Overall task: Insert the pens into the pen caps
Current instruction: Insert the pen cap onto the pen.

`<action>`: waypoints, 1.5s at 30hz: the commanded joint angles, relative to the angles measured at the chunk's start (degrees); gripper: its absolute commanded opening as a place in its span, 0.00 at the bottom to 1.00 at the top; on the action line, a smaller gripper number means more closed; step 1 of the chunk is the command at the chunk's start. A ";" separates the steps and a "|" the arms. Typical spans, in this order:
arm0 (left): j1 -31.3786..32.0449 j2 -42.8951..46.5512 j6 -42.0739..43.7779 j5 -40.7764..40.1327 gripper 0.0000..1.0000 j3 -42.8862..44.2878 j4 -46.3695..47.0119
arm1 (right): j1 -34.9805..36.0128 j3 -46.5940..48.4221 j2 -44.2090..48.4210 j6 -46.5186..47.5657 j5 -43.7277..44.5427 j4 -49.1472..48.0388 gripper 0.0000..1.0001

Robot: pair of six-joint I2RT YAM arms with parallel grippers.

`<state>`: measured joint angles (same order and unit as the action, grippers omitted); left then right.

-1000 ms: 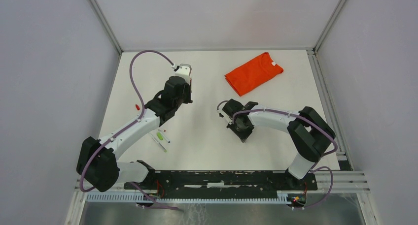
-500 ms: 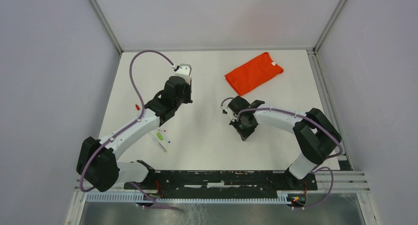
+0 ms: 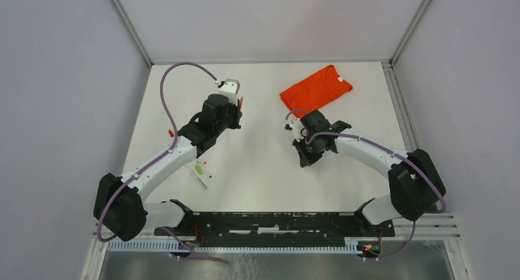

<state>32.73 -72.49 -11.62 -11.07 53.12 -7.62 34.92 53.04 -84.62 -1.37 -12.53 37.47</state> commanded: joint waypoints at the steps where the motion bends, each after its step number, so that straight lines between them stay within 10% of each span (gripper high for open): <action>1: -0.09 1.58 0.10 4.08 0.02 2.44 1.10 | -0.85 -0.21 4.33 0.37 -3.71 -4.10 0.00; 24: 12.68 -3.09 -16.90 12.06 0.02 -5.02 16.32 | -1.37 -8.64 20.91 -5.85 -5.66 -31.94 0.03; 35: 12.76 1.81 -12.12 -0.30 0.02 -6.58 9.12 | -1.35 3.72 5.69 -3.91 9.01 -8.14 0.03; 45: 12.67 8.84 -7.69 -10.11 0.02 -5.55 2.16 | -1.14 8.48 -2.01 -4.59 7.38 -6.23 0.03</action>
<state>45.19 -67.31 -23.00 -14.94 46.52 -2.98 33.63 57.47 -84.77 -6.22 -3.40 29.69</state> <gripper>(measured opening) 0.071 0.040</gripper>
